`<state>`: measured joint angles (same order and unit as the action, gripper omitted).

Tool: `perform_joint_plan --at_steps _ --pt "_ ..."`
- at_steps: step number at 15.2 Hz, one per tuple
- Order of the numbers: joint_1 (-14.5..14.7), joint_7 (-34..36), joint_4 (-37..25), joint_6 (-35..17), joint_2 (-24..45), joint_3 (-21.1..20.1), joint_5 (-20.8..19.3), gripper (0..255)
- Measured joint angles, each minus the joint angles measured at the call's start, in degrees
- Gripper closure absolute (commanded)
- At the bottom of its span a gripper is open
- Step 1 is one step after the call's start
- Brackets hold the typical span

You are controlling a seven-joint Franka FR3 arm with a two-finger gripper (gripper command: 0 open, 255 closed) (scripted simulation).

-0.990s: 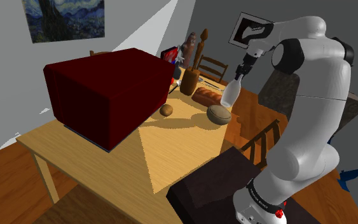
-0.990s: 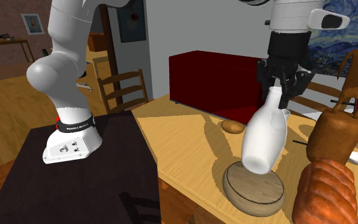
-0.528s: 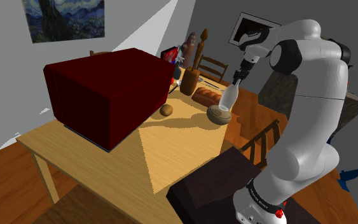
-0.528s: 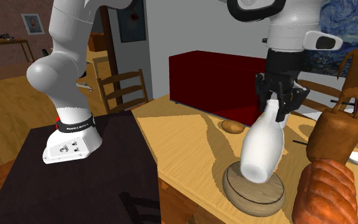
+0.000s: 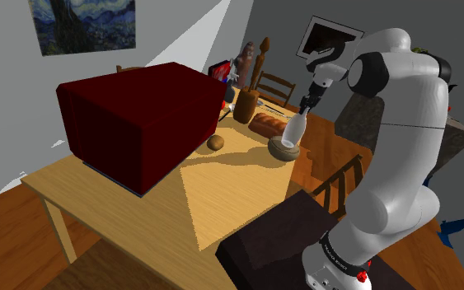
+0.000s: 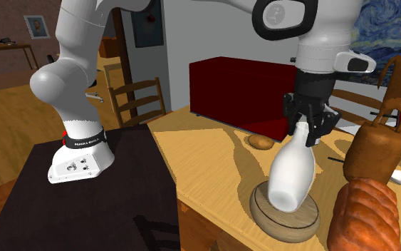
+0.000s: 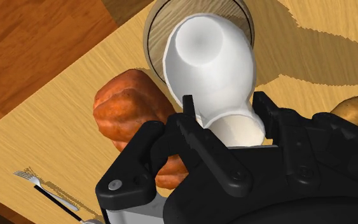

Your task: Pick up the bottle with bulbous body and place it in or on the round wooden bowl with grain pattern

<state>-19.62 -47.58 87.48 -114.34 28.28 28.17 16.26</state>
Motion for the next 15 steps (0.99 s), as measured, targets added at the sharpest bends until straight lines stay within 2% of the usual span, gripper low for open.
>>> perform_joint_plan --at_steps 3,4,10,15 --pt "0.0 0.0 0.0 0.0 0.0 0.0 0.0 255" --pt "0.0 0.0 0.1 -0.1 0.0 0.0 0.0 0" --pt "0.0 0.0 0.1 -0.1 0.1 0.0 0.0 0" --pt "-0.2 0.9 -4.3 5.6 -1.4 0.5 -1.0 0"
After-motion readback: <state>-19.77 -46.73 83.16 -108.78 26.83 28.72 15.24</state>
